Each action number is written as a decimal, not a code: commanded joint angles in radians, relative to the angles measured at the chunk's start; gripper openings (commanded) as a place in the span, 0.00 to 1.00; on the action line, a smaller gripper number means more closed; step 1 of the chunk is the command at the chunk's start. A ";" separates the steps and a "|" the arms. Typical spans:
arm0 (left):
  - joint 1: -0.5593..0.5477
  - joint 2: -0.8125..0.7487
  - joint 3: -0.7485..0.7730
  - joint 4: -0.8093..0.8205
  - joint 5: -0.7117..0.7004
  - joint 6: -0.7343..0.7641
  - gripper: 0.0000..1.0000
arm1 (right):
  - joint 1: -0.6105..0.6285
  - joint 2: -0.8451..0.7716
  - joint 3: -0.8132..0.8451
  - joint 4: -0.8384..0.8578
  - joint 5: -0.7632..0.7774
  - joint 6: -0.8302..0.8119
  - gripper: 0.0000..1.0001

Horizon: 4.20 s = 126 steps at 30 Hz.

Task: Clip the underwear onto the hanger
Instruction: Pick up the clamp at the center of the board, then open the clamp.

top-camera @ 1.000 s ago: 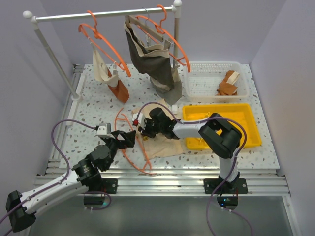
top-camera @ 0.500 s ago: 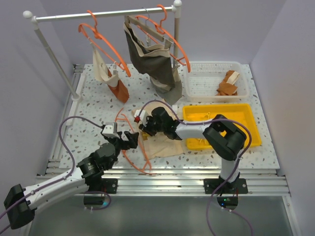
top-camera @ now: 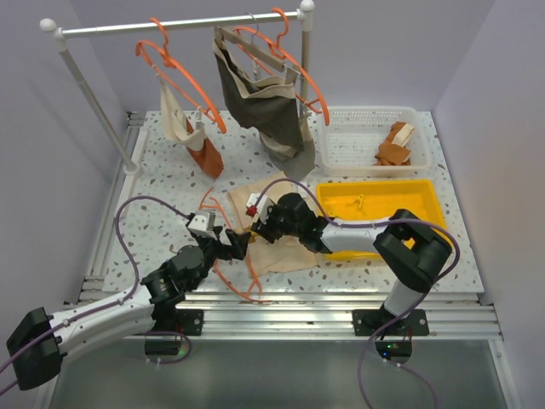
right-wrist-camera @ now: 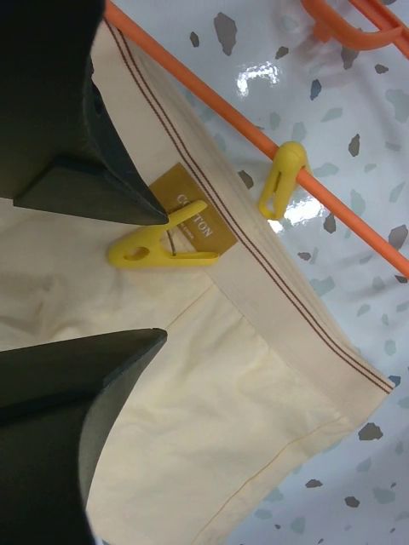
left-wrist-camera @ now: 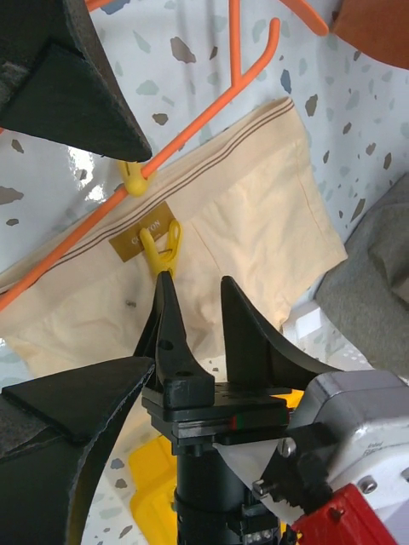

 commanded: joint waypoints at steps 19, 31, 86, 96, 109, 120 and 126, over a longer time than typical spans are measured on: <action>0.001 -0.086 0.014 -0.014 0.052 0.008 1.00 | -0.015 0.051 -0.046 0.139 -0.097 -0.014 0.50; 0.001 -0.080 0.016 -0.033 0.035 0.005 1.00 | -0.023 0.100 -0.030 0.166 -0.132 -0.011 0.44; 0.012 -0.198 -0.196 0.841 0.609 -0.039 1.00 | 0.081 -0.627 -0.237 0.241 -0.304 0.618 0.15; 0.019 -0.146 -0.195 0.970 0.689 -0.148 1.00 | 0.109 -0.585 -0.225 0.383 -0.390 0.706 0.15; 0.021 -0.125 -0.191 0.957 0.641 -0.159 1.00 | 0.120 -0.644 -0.228 0.385 -0.430 0.703 0.14; 0.021 -0.071 -0.188 1.013 0.649 -0.176 1.00 | 0.134 -0.582 -0.199 0.396 -0.419 0.684 0.14; 0.021 -0.097 -0.179 0.922 0.629 -0.180 0.96 | 0.134 -0.596 -0.196 0.373 -0.389 0.660 0.14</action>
